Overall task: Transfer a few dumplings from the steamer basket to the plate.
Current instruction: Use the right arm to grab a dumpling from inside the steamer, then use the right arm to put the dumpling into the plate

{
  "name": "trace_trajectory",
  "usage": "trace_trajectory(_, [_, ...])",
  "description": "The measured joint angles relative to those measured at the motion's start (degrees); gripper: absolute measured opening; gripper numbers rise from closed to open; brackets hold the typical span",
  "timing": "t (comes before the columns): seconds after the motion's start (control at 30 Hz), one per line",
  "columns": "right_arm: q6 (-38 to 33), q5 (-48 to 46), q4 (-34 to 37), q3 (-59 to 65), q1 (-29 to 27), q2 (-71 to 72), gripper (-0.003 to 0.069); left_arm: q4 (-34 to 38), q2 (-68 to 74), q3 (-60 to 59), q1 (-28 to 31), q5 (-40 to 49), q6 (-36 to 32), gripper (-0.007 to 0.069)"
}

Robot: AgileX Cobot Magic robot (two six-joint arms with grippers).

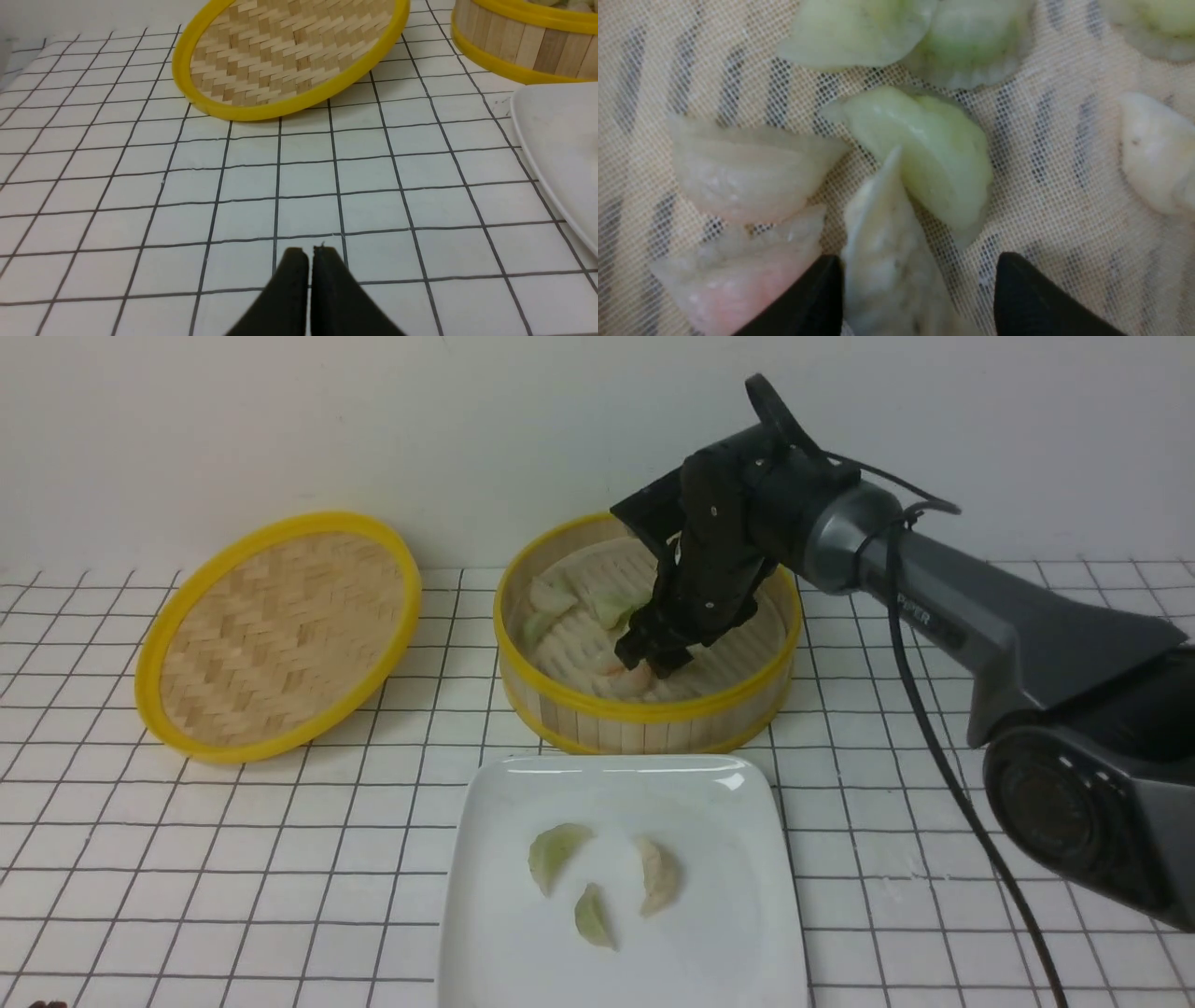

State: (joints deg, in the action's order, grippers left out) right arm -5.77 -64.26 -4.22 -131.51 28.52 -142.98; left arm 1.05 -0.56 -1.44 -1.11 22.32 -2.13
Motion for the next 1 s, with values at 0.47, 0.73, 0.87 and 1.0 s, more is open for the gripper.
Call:
trace_trajectory(0.47, [0.00, -6.87, 5.34, -7.71, -0.05, 0.51, 0.0217, 0.00, 0.00, 0.00, 0.00, 0.00, 0.00, -0.0006])
trace_trajectory(0.73, [1.26, -6.82, 12.65, 14.54, -0.05, 21.83, 0.0217, 0.00, 0.00, 0.00, 0.00, 0.00, 0.00, -0.0006])
trace_trajectory(0.87, [0.10, -7.07, 20.05, 29.59, -0.05, 28.36, 0.0216, 0.00, 0.00, 0.00, 0.00, 0.00, 0.00, -0.0006])
trace_trajectory(1.0, [-1.29, -5.48, 22.30, 39.58, 0.54, 28.19, 0.0216, 0.00, 0.00, 0.00, 0.00, 0.00, 0.00, -0.0006])
